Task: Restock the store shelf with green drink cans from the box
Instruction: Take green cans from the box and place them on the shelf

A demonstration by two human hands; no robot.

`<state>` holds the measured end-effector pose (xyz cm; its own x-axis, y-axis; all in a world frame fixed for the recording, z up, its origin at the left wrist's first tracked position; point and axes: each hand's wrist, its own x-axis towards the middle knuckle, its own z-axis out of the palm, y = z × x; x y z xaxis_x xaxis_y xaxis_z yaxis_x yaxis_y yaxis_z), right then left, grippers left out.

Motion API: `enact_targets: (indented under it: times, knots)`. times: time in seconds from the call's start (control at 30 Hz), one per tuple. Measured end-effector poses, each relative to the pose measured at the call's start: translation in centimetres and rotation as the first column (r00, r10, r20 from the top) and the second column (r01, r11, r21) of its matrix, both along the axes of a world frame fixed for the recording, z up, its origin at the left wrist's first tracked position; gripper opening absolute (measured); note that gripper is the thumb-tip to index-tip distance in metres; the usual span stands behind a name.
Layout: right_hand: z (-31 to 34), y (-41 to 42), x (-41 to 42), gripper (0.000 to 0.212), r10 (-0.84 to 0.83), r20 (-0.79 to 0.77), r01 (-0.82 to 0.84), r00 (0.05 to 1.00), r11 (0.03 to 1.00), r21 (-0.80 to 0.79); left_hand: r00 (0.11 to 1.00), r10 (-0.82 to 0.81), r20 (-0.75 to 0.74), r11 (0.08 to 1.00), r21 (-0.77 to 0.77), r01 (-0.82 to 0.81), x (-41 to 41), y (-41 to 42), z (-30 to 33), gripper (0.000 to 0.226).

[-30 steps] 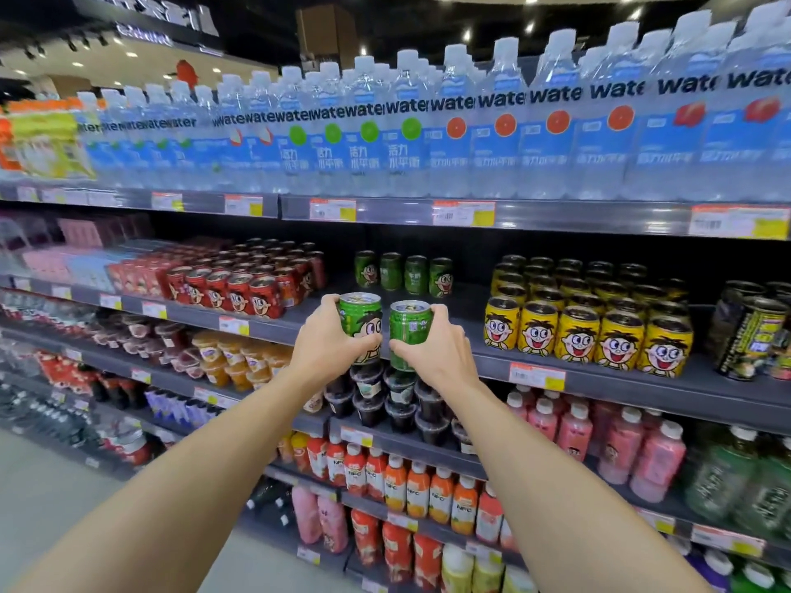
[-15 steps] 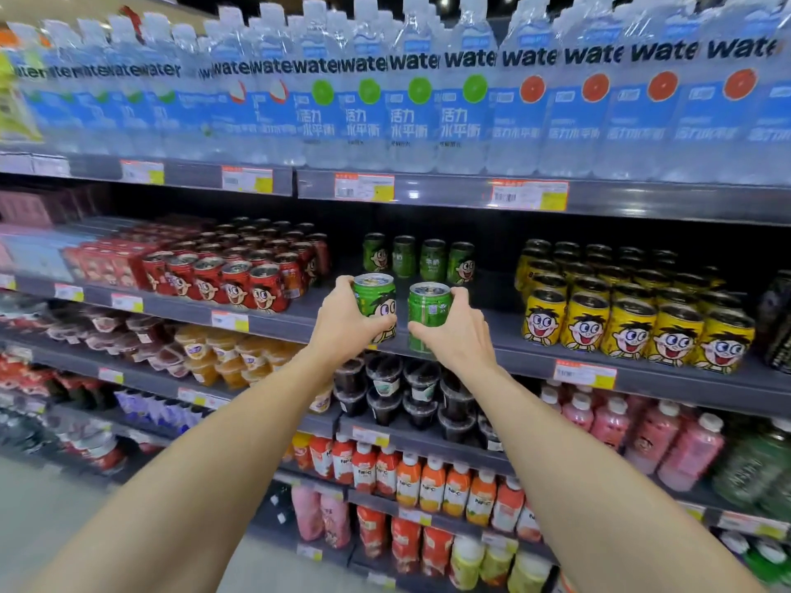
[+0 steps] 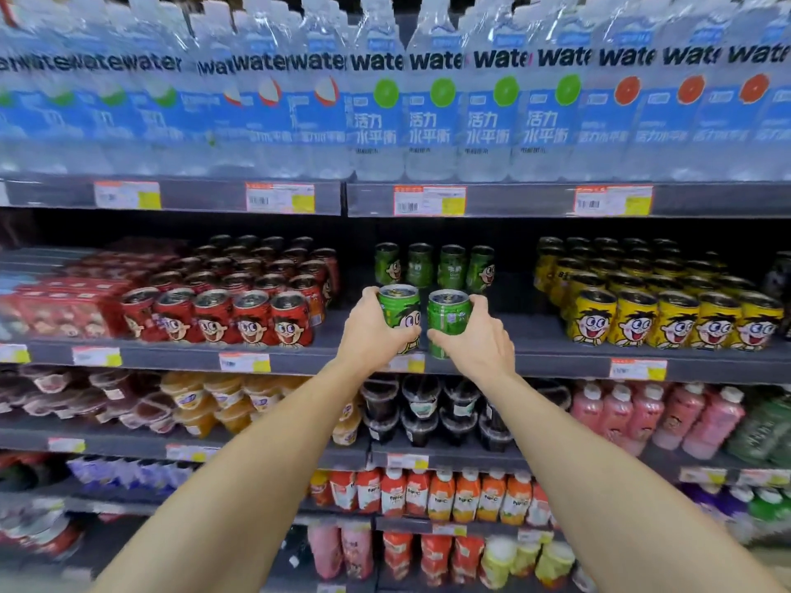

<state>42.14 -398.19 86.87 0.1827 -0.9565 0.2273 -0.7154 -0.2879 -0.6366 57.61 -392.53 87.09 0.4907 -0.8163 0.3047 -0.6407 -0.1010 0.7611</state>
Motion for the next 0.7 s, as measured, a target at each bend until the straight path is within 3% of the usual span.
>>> enact_targets:
  times: [0.37, 0.57, 0.7]
  knots:
    - [-0.8, -2.8, 0.9, 0.077, -0.077, 0.063, 0.077, 0.995, 0.997, 0.007, 0.986, -0.150, -0.076, 0.988, 0.025, 0.152, 1.4, -4.7, -1.4, 0.078]
    - [-1.4, -6.1, 0.6, 0.078, -0.108, 0.059, 0.109, 0.992, 0.994, -0.006, 0.985, -0.174, -0.002, 0.984, 0.038, 0.174, 1.6, -8.1, -1.9, 0.081]
    - [-1.7, -8.1, 0.6, 0.079, -0.089, 0.085, 0.090, 0.992, 0.996, -0.010, 0.982, -0.188, 0.019, 0.982, 0.037, 0.187, 1.3, -10.0, -2.2, 0.068]
